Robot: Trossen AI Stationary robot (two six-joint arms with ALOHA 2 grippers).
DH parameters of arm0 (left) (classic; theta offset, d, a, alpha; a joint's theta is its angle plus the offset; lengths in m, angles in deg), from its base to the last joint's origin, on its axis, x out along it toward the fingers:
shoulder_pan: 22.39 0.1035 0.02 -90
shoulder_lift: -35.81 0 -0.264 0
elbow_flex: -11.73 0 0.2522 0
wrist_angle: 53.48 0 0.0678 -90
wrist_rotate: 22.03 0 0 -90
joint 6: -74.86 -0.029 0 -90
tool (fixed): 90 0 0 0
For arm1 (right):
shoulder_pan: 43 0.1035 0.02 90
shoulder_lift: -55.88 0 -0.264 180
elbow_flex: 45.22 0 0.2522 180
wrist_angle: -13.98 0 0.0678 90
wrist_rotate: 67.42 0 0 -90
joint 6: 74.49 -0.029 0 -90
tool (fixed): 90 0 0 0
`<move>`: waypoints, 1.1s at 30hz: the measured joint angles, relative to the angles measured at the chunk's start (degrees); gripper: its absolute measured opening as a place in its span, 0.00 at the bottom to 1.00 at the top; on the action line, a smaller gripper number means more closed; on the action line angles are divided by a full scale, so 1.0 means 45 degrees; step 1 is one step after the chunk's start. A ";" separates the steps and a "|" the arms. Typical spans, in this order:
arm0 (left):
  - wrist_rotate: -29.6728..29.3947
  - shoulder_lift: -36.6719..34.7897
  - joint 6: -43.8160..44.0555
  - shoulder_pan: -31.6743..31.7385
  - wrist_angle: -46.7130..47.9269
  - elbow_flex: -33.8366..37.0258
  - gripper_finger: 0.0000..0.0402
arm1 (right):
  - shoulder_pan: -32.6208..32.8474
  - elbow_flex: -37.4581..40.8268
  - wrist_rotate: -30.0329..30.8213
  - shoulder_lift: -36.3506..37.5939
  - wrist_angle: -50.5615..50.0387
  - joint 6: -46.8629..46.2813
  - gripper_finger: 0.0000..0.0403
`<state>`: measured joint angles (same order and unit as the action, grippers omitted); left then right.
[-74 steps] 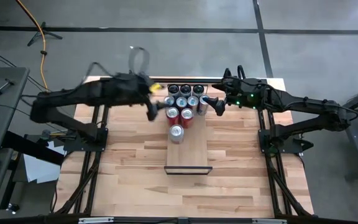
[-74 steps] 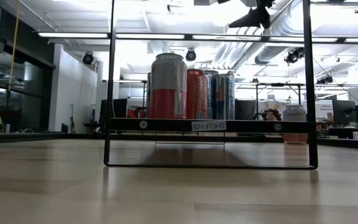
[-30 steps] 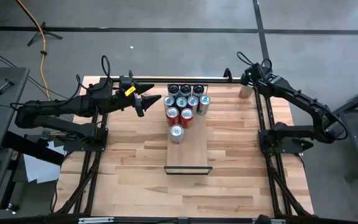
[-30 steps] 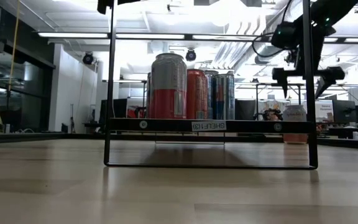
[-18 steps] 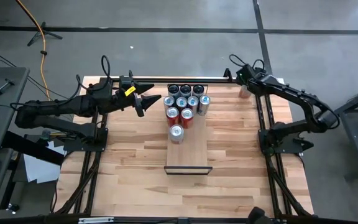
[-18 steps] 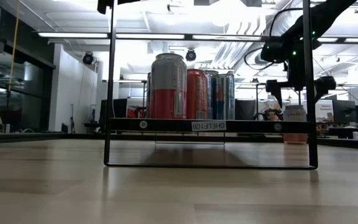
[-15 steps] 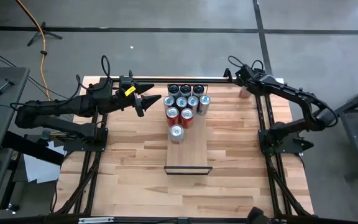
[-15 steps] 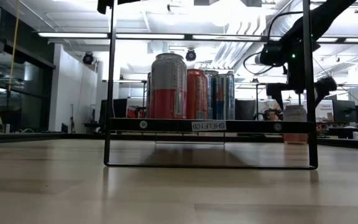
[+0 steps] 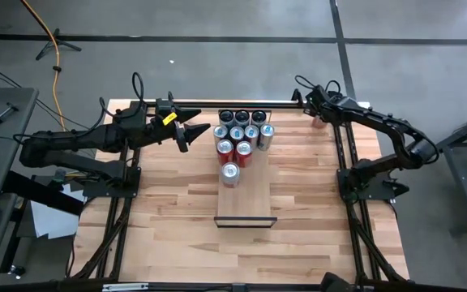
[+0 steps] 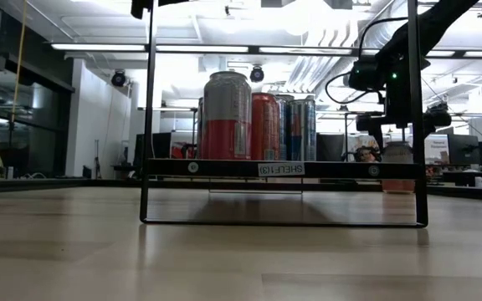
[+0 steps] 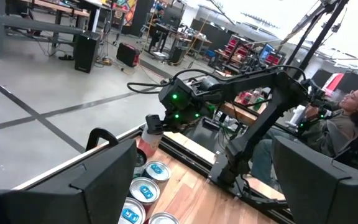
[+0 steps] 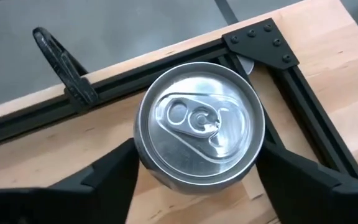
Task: Place canned beverage on shelf
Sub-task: Put the pink-white soda can on the shelf aligned with the other pink-white soda can
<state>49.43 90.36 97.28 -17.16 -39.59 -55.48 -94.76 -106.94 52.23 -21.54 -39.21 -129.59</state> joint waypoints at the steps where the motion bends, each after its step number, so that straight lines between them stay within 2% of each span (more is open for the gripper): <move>1: 0.0000 0.0000 0.0000 0.0000 0.0002 0.0000 0.81 | 0.0000 -0.0012 -0.0050 0.0004 -0.0026 0.0113 0.71; 4: 0.0000 0.0000 -0.0005 0.0000 0.0000 0.0000 0.81 | 0.0017 -0.0021 -0.0364 0.0184 -0.0259 0.0744 0.63; 9: 0.0060 0.0000 -0.0005 -0.0001 0.0002 0.0000 0.81 | 0.0656 -0.0087 -0.0932 0.1591 -0.0707 0.2448 0.62; 16: 0.0063 0.0000 -0.0015 0.0000 0.0017 0.0000 0.81 | 0.2287 -0.2080 -0.0755 0.4101 -0.2669 0.4271 0.62; 20: 0.0068 0.0001 -0.0016 -0.0004 0.0138 0.0000 0.81 | 0.3785 -0.3517 -0.1689 0.4901 -0.3014 0.4825 0.62; 25: -0.0045 0.0019 -0.0024 -0.0005 0.0735 0.0000 0.81 | 0.6088 -0.4882 -0.3560 0.4896 -0.3128 0.5258 0.62; 33: -0.0131 0.0019 -0.0024 0.0000 0.1003 0.0000 0.81 | 0.9816 -0.5502 -0.3691 0.3435 -0.3143 0.5680 0.62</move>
<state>48.84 90.44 97.17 -17.16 -35.07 -55.48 -50.59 -131.70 35.62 -6.08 -53.35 -104.03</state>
